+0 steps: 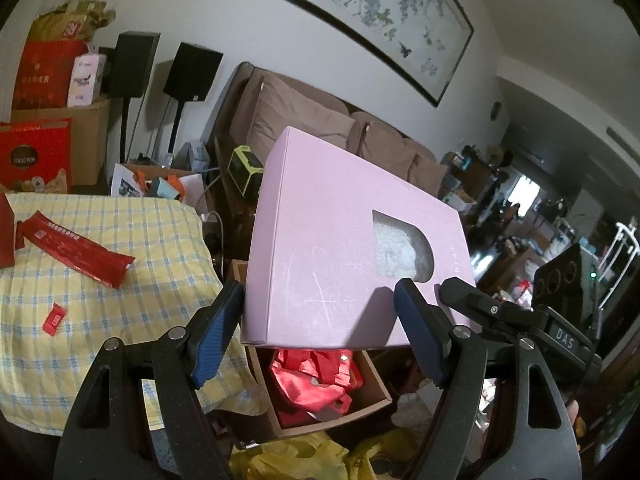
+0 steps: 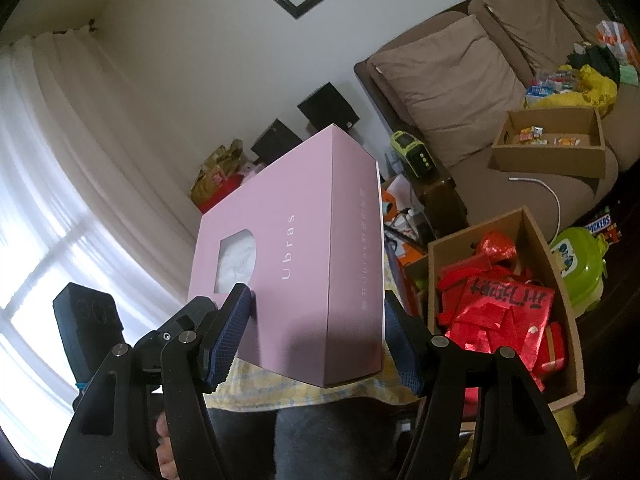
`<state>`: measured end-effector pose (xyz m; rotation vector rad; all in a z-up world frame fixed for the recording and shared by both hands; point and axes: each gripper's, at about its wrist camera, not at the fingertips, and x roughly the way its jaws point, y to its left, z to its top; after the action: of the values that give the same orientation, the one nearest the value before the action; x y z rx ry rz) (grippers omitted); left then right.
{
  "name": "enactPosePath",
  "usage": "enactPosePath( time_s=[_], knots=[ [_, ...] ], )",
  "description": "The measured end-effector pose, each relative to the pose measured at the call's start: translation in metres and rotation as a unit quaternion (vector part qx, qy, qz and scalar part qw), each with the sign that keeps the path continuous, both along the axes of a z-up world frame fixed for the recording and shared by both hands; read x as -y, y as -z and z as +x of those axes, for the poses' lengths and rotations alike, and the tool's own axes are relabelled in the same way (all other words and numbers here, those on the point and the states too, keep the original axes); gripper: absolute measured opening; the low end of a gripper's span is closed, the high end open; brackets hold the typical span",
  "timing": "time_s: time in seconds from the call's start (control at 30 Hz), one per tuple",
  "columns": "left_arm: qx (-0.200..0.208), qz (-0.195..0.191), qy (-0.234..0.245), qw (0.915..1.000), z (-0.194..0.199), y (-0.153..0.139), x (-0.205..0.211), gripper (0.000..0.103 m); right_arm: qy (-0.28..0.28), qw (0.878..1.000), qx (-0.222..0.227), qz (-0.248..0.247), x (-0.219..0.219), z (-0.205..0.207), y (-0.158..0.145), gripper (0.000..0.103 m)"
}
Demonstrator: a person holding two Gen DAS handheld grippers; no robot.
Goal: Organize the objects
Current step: 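Carry the pink box with both grippers over the cardboard box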
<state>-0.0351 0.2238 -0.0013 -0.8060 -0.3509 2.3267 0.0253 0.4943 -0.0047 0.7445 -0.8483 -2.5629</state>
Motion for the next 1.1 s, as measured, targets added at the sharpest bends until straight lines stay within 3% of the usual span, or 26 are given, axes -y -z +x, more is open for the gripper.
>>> enactPosePath(
  time_s=[0.47, 1.1],
  knots=[
    [0.013, -0.013, -0.014, 0.9997, -0.013, 0.007, -0.011, 0.075, -0.009, 1.000, 0.015, -0.008, -0.009, -0.017, 0.013, 0.067],
    [0.026, -0.029, 0.007, 0.9992, -0.033, 0.025, -0.050, 0.075, 0.013, 0.998, 0.043, -0.034, -0.048, -0.027, 0.034, 0.067]
  ],
)
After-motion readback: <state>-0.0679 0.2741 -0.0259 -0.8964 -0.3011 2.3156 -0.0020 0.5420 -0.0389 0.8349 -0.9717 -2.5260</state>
